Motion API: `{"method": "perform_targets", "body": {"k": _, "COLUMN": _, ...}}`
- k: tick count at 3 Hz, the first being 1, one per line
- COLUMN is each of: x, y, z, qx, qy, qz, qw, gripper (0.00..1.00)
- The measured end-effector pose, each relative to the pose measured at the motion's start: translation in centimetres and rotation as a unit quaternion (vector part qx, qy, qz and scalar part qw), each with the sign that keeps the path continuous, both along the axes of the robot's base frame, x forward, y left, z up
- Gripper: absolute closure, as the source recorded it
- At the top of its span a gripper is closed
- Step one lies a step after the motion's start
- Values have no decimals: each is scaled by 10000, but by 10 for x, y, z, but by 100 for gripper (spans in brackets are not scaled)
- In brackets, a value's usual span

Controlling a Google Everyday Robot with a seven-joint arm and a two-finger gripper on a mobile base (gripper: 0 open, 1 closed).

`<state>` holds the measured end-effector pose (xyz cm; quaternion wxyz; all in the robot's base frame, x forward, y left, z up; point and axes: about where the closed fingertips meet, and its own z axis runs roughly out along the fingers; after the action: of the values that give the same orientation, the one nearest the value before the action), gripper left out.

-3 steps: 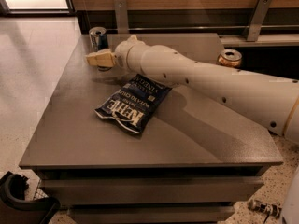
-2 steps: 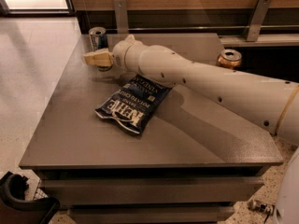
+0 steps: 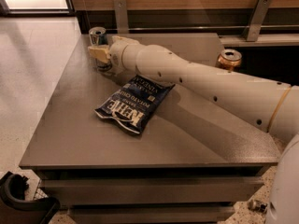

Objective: Knock redbull can over

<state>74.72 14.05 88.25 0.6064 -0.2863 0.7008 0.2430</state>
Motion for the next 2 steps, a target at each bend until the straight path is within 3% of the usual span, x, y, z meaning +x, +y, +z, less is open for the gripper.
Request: {"method": "perform_targets", "body": {"k": 2, "x": -1, "y": 4, "z": 0, "qx": 3, "qy": 1, "qz": 25, "qw": 10000, "gripper": 85}}
